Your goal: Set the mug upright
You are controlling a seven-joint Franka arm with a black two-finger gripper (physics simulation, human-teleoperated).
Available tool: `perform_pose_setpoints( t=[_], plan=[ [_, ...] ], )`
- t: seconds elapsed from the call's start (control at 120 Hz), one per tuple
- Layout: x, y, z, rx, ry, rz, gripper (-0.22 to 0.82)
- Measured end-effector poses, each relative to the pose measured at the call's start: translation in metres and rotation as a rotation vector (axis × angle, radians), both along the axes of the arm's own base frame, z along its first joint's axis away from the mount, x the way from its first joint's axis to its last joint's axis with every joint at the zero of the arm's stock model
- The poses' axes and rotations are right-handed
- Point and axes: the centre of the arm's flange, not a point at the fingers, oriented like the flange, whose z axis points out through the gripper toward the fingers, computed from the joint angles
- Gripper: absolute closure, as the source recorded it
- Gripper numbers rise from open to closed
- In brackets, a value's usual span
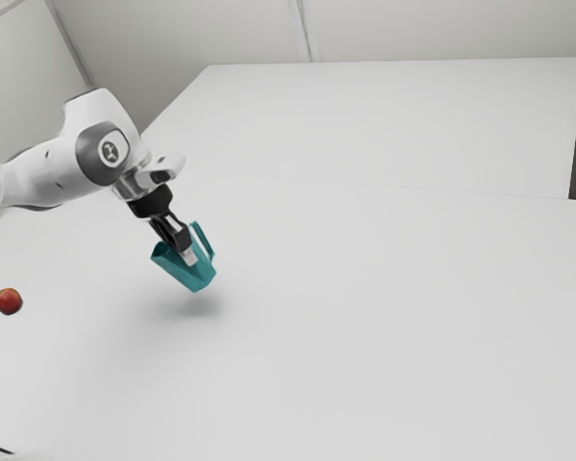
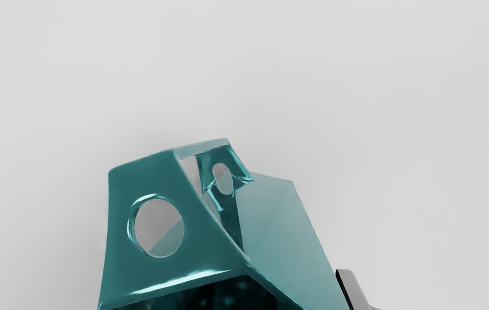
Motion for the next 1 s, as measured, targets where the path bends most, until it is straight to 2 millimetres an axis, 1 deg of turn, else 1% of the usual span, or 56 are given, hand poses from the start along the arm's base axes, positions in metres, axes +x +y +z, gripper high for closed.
perform_pose_setpoints(
  t=[0.108, 0.175, 0.217, 0.317, 0.367, 0.5, 0.675, 0.792, 0.892, 1.0],
  plan=[
    [-0.004, -0.043, -0.005, 0.078, -0.024, -0.052, 0.78],
    [-0.006, -0.057, -0.008, 0.111, -0.041, -0.059, 0.78],
    [-0.007, -0.058, -0.008, 0.134, -0.05, -0.047, 0.78],
    [-0.009, -0.049, -0.008, 0.184, -0.068, 0.003, 0.78],
    [-0.01, -0.049, -0.01, 0.205, -0.072, 0.017, 0.78],
    [-0.015, -0.062, -0.016, 0.241, -0.07, 0.041, 0.78],
    [-0.024, -0.068, -0.027, 0.264, -0.049, 0.094, 0.78],
    [-0.029, -0.081, -0.035, 0.271, -0.035, 0.112, 0.78],
    [-0.03, -0.091, -0.038, 0.278, -0.035, 0.118, 0.78],
    [-0.029, -0.093, -0.043, 0.278, -0.037, 0.138, 0.78]
  ],
)
